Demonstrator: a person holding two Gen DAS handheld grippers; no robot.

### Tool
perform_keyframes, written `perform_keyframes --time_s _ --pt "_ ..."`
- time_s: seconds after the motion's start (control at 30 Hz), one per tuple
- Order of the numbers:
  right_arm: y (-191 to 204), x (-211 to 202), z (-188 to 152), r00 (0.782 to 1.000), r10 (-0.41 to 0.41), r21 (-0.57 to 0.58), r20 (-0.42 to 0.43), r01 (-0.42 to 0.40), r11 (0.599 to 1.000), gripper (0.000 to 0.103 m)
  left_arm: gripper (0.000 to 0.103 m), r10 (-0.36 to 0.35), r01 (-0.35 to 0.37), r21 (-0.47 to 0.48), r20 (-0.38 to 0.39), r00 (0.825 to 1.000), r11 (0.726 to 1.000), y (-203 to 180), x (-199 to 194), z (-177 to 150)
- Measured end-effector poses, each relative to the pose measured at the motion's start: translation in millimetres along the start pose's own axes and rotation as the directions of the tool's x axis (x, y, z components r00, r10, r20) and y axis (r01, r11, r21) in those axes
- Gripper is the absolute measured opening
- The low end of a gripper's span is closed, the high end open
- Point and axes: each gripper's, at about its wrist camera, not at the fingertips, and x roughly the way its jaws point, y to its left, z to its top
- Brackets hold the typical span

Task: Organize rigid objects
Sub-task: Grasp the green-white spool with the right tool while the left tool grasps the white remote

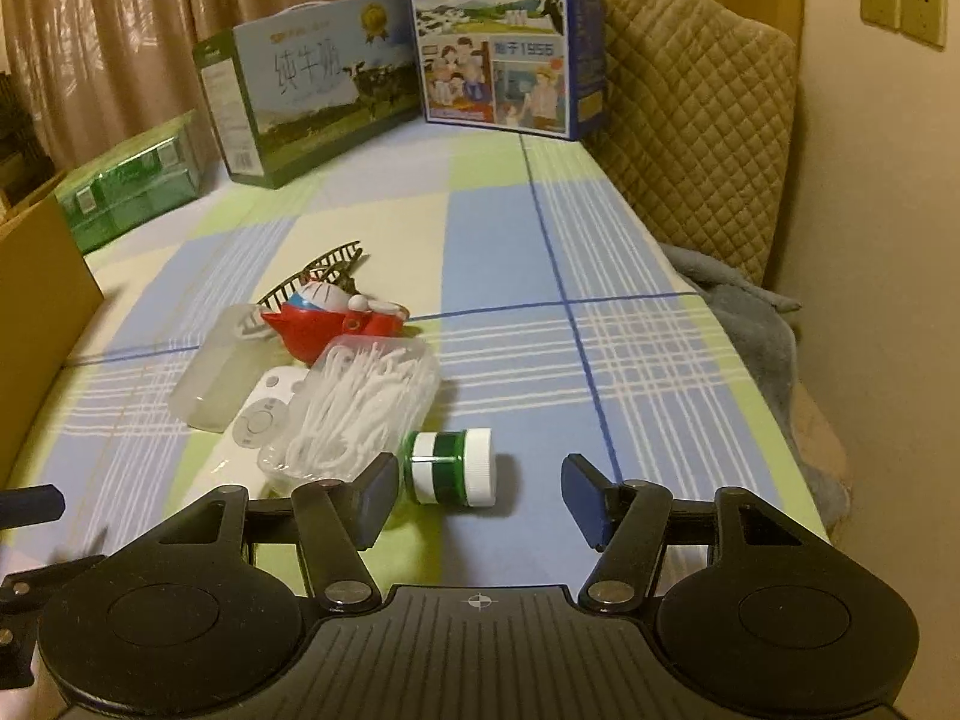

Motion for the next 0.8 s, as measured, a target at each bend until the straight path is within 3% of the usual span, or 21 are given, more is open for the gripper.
perform_keyframes --time_s 0.07,0.2,0.63,0.8 --pt "0.3 5.6 0.2 1.000 0.005 0.005 -0.007 -0.005 1.000 0.055 0.066 0.003 -0.003 -0.002 -0.002 1.000 1.000 0.0 0.8 0.0" --pt "3.8 11.4 0.8 0.999 0.024 -0.008 -0.022 -0.024 1.000 0.032 0.066 0.001 -0.001 -0.006 0.000 1.000 1.000 0.9 2.1 1.5" --pt "3.9 1.4 -1.4 0.999 0.040 0.046 -0.022 -0.039 0.998 0.028 0.064 -0.065 0.063 0.050 0.027 0.998 0.997 -20.0 31.9 15.8" --pt "2.3 -2.2 -2.3 0.999 0.046 0.061 -0.015 -0.045 0.997 0.028 0.042 -0.046 0.046 0.084 0.005 0.999 0.995 -31.5 52.0 19.5"
